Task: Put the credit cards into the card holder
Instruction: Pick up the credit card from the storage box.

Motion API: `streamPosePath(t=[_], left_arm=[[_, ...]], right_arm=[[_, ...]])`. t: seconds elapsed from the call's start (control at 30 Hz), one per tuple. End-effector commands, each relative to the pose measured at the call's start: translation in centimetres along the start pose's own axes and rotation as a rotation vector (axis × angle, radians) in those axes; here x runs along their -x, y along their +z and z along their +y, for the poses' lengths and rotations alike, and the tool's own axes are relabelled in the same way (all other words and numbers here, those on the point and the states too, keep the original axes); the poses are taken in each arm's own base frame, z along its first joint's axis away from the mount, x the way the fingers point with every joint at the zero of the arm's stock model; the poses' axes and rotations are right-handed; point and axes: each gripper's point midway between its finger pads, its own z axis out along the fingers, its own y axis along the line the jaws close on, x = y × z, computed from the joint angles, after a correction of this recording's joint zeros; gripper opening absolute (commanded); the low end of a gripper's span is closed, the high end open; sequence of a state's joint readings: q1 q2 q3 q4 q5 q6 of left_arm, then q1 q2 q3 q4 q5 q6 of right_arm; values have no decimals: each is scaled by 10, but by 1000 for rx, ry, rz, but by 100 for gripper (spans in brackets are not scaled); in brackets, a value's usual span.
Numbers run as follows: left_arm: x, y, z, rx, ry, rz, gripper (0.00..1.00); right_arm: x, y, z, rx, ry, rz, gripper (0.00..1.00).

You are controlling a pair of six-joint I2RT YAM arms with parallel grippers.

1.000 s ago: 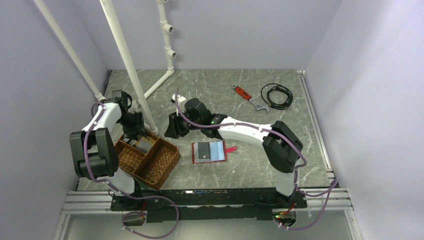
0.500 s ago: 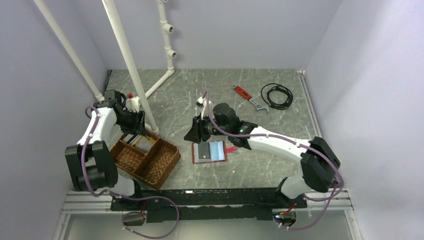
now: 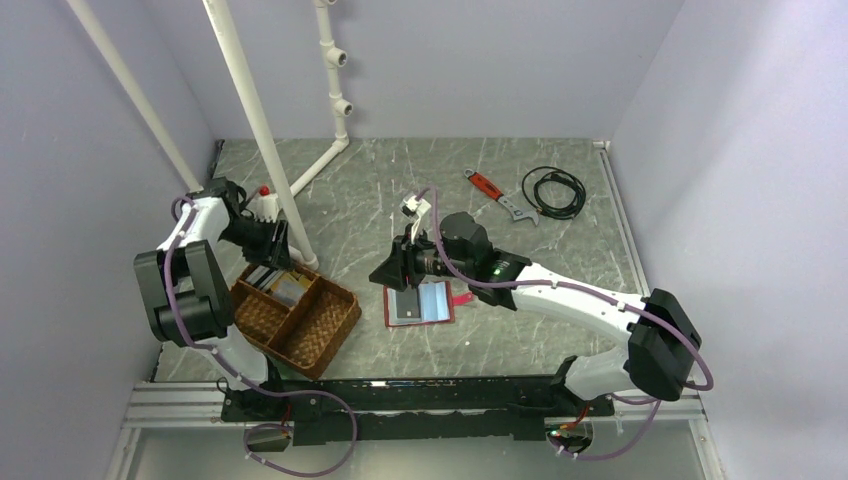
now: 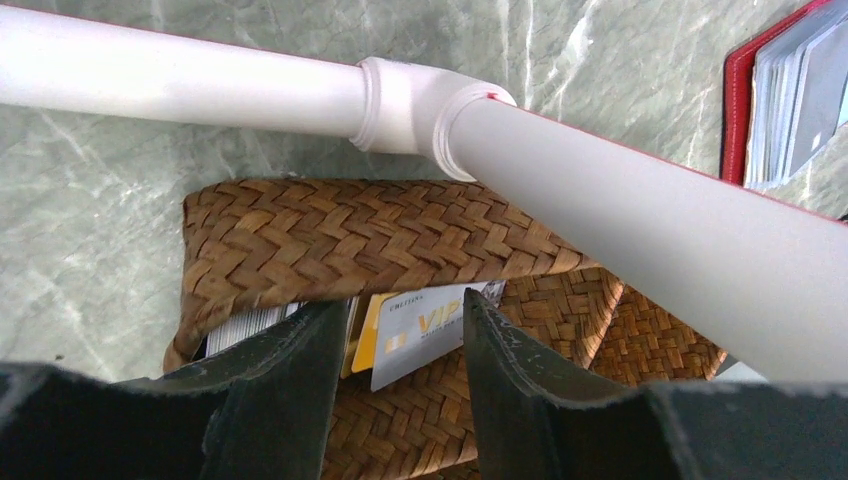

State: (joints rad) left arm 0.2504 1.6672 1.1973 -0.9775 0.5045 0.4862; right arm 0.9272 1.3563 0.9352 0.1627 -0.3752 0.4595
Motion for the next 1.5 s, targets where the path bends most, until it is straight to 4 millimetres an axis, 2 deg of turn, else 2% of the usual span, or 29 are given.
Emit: streamPosePath(t=[0.0, 0.13, 0.3, 0.4, 0.67, 0.9, 1.03, 1.3, 1.47], left_arm=[[2, 7, -8, -83, 24, -28, 51], [-8, 13, 4, -37, 2, 16, 52], [-12, 16, 7, -44, -21, 28, 52], [-14, 21, 6, -60, -37, 29, 52], [-16, 16, -8, -88, -56, 6, 50], [-16, 9, -11, -74, -49, -9, 41], [-17, 8, -11, -67, -48, -7, 22], [-17, 2, -9, -28, -46, -4, 11], [-11, -16, -6, 43, -59, -25, 0]], right_arm=[[14, -3, 10, 27, -45, -58, 37], [13, -2, 10, 32, -41, -52, 37], [11, 0, 12, 38, -41, -48, 37], [11, -1, 12, 36, -41, -49, 38], [9, 0, 14, 45, -43, -45, 36], [9, 0, 15, 45, -41, -49, 35], [9, -1, 14, 38, -44, -50, 35], [6, 2, 14, 36, -42, -45, 34], [4, 3, 11, 25, -39, -41, 34]])
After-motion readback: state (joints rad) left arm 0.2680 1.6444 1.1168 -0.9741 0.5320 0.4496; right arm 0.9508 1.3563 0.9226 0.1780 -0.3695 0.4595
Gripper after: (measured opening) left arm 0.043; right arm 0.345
